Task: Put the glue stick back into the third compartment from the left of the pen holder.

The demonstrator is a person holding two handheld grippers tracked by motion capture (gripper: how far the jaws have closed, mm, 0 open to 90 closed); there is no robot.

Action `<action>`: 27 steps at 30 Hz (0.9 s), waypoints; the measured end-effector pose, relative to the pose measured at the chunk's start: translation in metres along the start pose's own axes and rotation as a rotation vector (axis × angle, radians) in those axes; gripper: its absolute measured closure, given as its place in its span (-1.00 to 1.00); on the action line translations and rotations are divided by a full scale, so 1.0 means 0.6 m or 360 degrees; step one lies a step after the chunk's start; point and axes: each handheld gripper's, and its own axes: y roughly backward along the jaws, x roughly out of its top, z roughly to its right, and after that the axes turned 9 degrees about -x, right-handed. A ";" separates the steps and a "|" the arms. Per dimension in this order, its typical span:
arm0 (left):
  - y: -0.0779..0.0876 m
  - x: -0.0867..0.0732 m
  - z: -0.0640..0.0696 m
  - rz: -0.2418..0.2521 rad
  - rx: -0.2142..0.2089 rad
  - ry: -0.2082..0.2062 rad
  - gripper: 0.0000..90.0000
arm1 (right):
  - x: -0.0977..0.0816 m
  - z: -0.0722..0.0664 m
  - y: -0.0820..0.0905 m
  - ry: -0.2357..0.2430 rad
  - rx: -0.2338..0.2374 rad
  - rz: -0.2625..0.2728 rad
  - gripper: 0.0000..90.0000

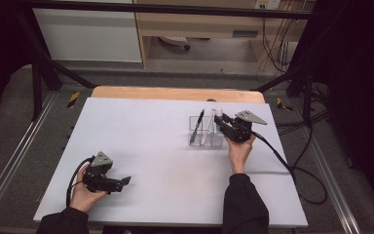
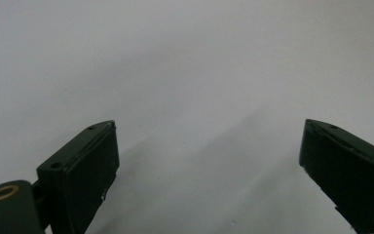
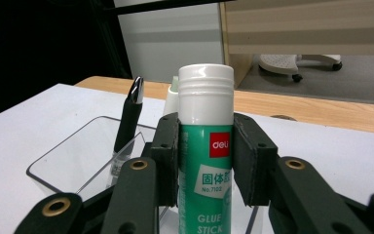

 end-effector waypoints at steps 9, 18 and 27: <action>0.000 0.000 0.000 -0.0001 0.0000 0.0000 -0.84 | 0.002 0.004 0.004 0.0042 -0.0002 -0.0120 0.40; -0.002 0.000 0.002 -0.0006 0.0000 -0.0005 -0.84 | 0.022 0.012 0.035 0.0037 0.0067 -0.0142 0.06; -0.002 0.000 0.002 -0.0007 0.0004 -0.0003 -0.84 | 0.034 0.019 0.069 0.0078 0.0116 -0.0236 -0.43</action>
